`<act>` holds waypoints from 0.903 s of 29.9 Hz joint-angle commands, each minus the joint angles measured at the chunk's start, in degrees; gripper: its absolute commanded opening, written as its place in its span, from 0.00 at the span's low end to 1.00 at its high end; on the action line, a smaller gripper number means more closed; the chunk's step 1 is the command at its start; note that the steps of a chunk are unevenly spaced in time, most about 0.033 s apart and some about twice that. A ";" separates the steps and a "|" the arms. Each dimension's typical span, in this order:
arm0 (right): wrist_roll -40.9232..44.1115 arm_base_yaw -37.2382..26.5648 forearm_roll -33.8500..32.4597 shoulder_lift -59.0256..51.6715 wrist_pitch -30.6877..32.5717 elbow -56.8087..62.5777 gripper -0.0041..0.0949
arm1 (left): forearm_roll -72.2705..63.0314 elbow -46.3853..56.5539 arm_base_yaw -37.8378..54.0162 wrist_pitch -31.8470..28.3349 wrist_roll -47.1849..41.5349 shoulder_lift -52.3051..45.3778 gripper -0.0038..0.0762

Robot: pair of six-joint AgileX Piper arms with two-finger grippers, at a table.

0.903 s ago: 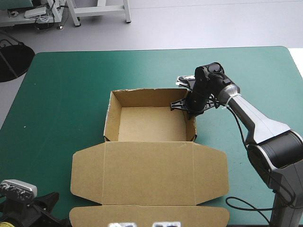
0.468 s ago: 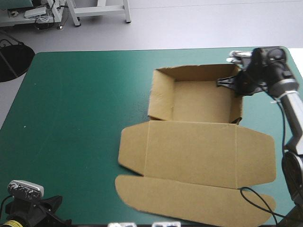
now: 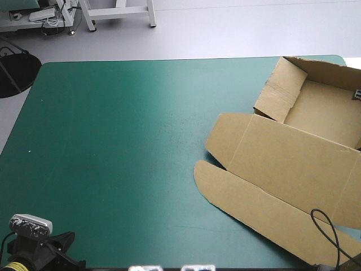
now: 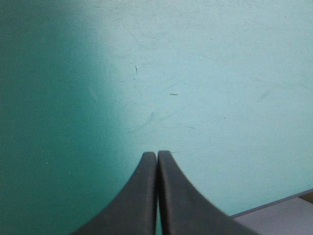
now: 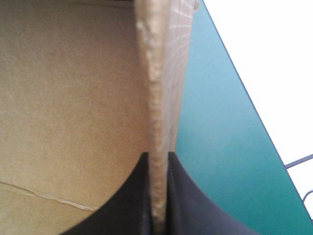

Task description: Fold the box

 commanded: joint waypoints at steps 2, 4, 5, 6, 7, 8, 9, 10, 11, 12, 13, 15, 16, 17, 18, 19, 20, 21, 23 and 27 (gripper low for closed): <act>-0.78 -2.32 -0.46 0.63 0.15 -1.45 0.03 | -0.71 -1.42 -0.22 -3.33 0.01 0.82 0.04; -0.78 -2.08 -0.46 2.21 0.15 -1.45 0.03 | -0.71 -1.42 -0.22 -3.23 0.01 0.82 0.04; -0.78 -2.07 -0.78 3.00 0.15 -1.45 0.05 | -0.81 -1.42 -0.22 -3.23 0.01 0.82 0.04; -0.41 -1.95 -0.88 3.86 0.15 -1.45 0.09 | -0.81 -1.42 -0.22 -3.23 0.01 0.82 0.04; 0.12 -1.97 -0.88 4.62 0.15 -1.45 0.15 | -0.81 -1.42 -0.22 -3.23 0.01 0.82 0.04; 0.69 -1.97 -1.05 5.14 0.15 -1.45 0.21 | -0.81 -1.42 -0.22 -3.23 0.01 0.82 0.04; 1.36 -1.97 -1.56 5.66 0.15 -1.45 0.28 | -0.81 -1.42 -0.22 -3.09 0.01 0.82 0.04; 1.36 -1.97 -1.81 5.84 0.15 -1.45 0.34 | -0.81 -1.42 -0.22 -2.80 0.01 0.82 0.04; 1.36 -1.97 -1.81 6.15 0.15 -1.45 0.38 | -0.81 -1.42 -0.22 -2.66 0.01 0.82 0.04; 1.26 -1.97 -1.93 6.15 0.15 -1.45 0.41 | -0.81 -1.42 -0.22 -2.44 0.01 0.82 0.04; 0.65 -1.97 -2.26 6.28 -0.14 -1.45 0.42 | -0.81 -1.42 -0.22 -2.33 0.01 0.82 0.04; -0.78 -1.97 -2.60 6.15 -0.24 -2.00 0.42 | -0.81 -1.42 -0.22 -2.33 0.01 0.82 0.04; -0.78 -1.97 -2.60 6.15 0.01 -2.55 0.42 | -0.71 -1.42 -0.22 -2.33 0.01 0.82 0.04; -0.78 -1.97 -2.60 5.92 0.15 -3.22 0.42 | -0.71 -1.42 -0.22 -2.33 0.01 0.82 0.04; -0.78 -1.97 -2.25 5.45 0.15 -4.29 0.42 | -0.71 -1.42 -0.22 -2.33 0.01 0.82 0.04; -0.78 -1.97 -1.67 4.89 0.15 -5.33 0.42 | -0.71 -1.42 -0.22 -2.33 0.01 0.82 0.04; -0.78 -1.97 -1.31 4.35 0.15 -6.22 0.42 | -0.71 -1.42 -0.22 -2.33 0.01 0.82 0.04; -0.78 -1.97 -1.12 3.61 0.15 -7.41 0.42 | -0.60 -1.42 -0.22 -2.33 0.01 0.82 0.04; -0.78 -1.97 -0.46 2.03 0.15 -9.63 0.42 | -0.48 -1.37 -0.22 -2.33 0.01 0.82 0.04; -1.34 -1.97 3.90 -2.77 0.15 -11.96 0.42 | -0.26 -1.28 -0.22 -2.33 0.01 0.82 0.04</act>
